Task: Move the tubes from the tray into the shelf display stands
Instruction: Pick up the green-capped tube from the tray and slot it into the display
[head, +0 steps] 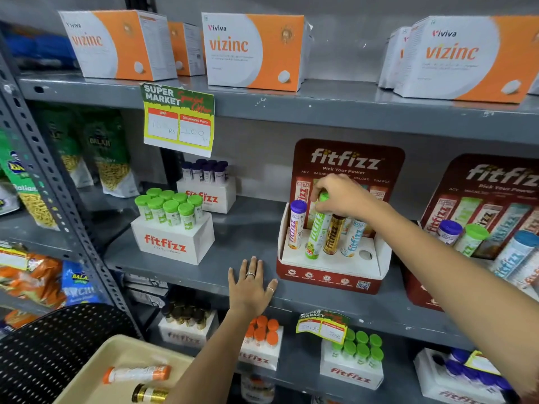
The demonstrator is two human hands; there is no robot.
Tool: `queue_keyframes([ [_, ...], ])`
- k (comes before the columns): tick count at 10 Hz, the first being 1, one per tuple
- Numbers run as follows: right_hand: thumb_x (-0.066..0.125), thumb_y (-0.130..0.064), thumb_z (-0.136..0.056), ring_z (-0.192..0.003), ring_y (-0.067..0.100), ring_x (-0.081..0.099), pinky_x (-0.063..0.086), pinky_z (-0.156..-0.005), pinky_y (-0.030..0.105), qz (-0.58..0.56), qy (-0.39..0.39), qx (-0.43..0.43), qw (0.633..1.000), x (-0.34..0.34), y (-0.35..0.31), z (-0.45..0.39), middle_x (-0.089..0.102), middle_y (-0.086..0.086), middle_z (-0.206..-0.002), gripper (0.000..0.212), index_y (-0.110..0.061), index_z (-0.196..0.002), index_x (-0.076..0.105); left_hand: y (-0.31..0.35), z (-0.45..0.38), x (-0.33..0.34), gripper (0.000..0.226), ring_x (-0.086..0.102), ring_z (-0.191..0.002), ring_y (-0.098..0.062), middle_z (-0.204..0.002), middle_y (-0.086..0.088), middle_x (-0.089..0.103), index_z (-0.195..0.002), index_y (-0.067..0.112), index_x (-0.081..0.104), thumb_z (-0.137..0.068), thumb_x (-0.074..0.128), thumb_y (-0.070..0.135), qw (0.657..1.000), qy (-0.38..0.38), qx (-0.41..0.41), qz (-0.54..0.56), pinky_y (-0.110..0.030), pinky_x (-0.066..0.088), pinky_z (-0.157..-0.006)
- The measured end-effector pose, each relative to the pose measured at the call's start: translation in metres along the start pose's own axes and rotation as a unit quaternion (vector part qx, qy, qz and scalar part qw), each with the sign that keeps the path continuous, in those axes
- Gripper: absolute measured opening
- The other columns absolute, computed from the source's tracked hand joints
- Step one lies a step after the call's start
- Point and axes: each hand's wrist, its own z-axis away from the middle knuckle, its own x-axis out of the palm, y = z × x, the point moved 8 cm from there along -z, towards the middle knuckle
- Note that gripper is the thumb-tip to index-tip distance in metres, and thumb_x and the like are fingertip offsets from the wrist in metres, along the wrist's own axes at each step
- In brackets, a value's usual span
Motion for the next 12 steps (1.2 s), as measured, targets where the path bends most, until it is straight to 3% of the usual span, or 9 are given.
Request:
queue_keyframes([
  [1, 0.07, -0.01, -0.075, -0.087, 0.017, 0.048, 0.037, -0.07, 0.029, -0.035, 0.005, 0.007, 0.999, 0.001, 0.004, -0.002, 0.056, 0.004, -0.097, 0.012, -0.018, -0.083, 0.065, -0.001, -0.001, 0.002, 0.066, -0.002, -0.146, -0.023, -0.159, -0.002, 0.003, -0.149, 0.019, 0.004, -0.096, 0.016, 0.057, 1.0, 0.002, 0.0, -0.003, -0.051, -0.006, -0.115],
  [3, 0.068, -0.007, -0.074, -0.107, 0.024, 0.047, 0.039, -0.083, 0.034, -0.034, 0.013, 0.012, 0.999, 0.007, 0.008, -0.006, 0.057, 0.011, -0.116, 0.025, -0.015, -0.097, 0.063, -0.001, -0.002, 0.003, 0.067, -0.002, -0.146, -0.023, -0.159, -0.002, 0.003, -0.149, 0.02, 0.004, -0.095, 0.016, 0.058, 1.0, 0.002, -0.002, -0.003, -0.051, -0.006, -0.115],
  [5, 0.069, -0.006, -0.076, -0.112, 0.027, 0.045, 0.039, -0.087, 0.036, -0.041, 0.006, 0.031, 0.999, 0.017, 0.01, -0.007, 0.05, 0.015, -0.123, 0.031, -0.016, -0.104, 0.059, -0.001, -0.003, 0.003, 0.067, -0.002, -0.146, -0.023, -0.159, -0.002, 0.003, -0.149, 0.02, 0.004, -0.095, 0.016, 0.058, 1.0, 0.001, -0.002, -0.002, -0.051, -0.006, -0.115],
  [6, 0.069, -0.007, -0.077, -0.1, 0.021, 0.044, 0.038, -0.078, 0.032, -0.035, -0.003, 0.032, 0.999, 0.022, 0.009, -0.006, 0.049, 0.013, -0.12, 0.031, -0.014, -0.105, 0.058, -0.001, -0.003, 0.003, 0.067, -0.003, -0.146, -0.023, -0.159, -0.002, 0.003, -0.149, 0.02, 0.004, -0.095, 0.015, 0.058, 1.0, 0.0, -0.005, -0.005, -0.051, -0.007, -0.115],
  [8, 0.067, -0.002, -0.078, -0.098, 0.024, 0.052, 0.039, -0.069, 0.029, -0.015, -0.01, 0.032, 0.999, 0.033, 0.012, -0.008, 0.051, 0.013, -0.114, 0.034, -0.014, -0.108, 0.057, -0.001, -0.003, 0.004, 0.067, -0.002, -0.146, -0.023, -0.159, -0.001, 0.003, -0.149, 0.02, 0.004, -0.095, 0.016, 0.058, 1.0, 0.003, -0.005, 0.0, -0.051, -0.008, -0.115],
  [9, 0.068, -0.003, -0.079, -0.071, 0.02, 0.047, 0.03, -0.049, 0.023, 0.008, -0.022, 0.024, 0.999, 0.038, 0.01, -0.009, 0.044, 0.003, -0.082, 0.043, -0.01, -0.118, 0.052, -0.001, -0.003, 0.004, 0.067, -0.003, -0.146, -0.023, -0.159, -0.002, 0.002, -0.149, 0.021, 0.004, -0.095, 0.015, 0.059, 1.0, 0.004, -0.004, -0.001, -0.051, -0.008, -0.115],
  [10, 0.067, -0.002, -0.079, -0.079, 0.024, 0.049, 0.039, -0.057, 0.028, 0.025, -0.015, 0.021, 0.999, 0.039, 0.009, -0.01, 0.046, 0.006, -0.083, 0.05, -0.009, -0.123, 0.046, -0.001, -0.003, 0.004, 0.067, -0.003, -0.145, -0.024, -0.159, -0.001, 0.001, -0.149, 0.022, 0.003, -0.094, 0.015, 0.059, 1.0, 0.003, -0.007, -0.004, -0.05, -0.008, -0.115],
  [11, 0.07, -0.004, -0.076, -0.094, 0.031, 0.057, 0.048, -0.071, 0.037, 0.038, -0.019, 0.018, 0.999, 0.041, 0.007, -0.009, 0.056, 0.015, -0.103, 0.063, -0.008, -0.13, 0.038, 0.0, -0.003, 0.003, 0.067, -0.004, -0.145, -0.023, -0.159, -0.002, 0.001, -0.149, 0.021, 0.003, -0.095, 0.015, 0.058, 1.0, -0.001, -0.006, -0.005, -0.05, -0.009, -0.115],
  [12, 0.07, -0.008, -0.073, -0.099, 0.032, 0.057, 0.052, -0.077, 0.042, 0.039, 0.028, -0.006, 0.999, 0.037, -0.004, -0.004, 0.059, 0.014, -0.11, 0.068, -0.012, -0.133, 0.037, 0.001, 0.001, -0.002, 0.067, -0.004, -0.145, -0.022, -0.159, -0.002, 0.0, -0.149, 0.02, 0.002, -0.095, 0.017, 0.057, 1.0, -0.007, 0.002, 0.002, -0.052, -0.01, -0.114],
])
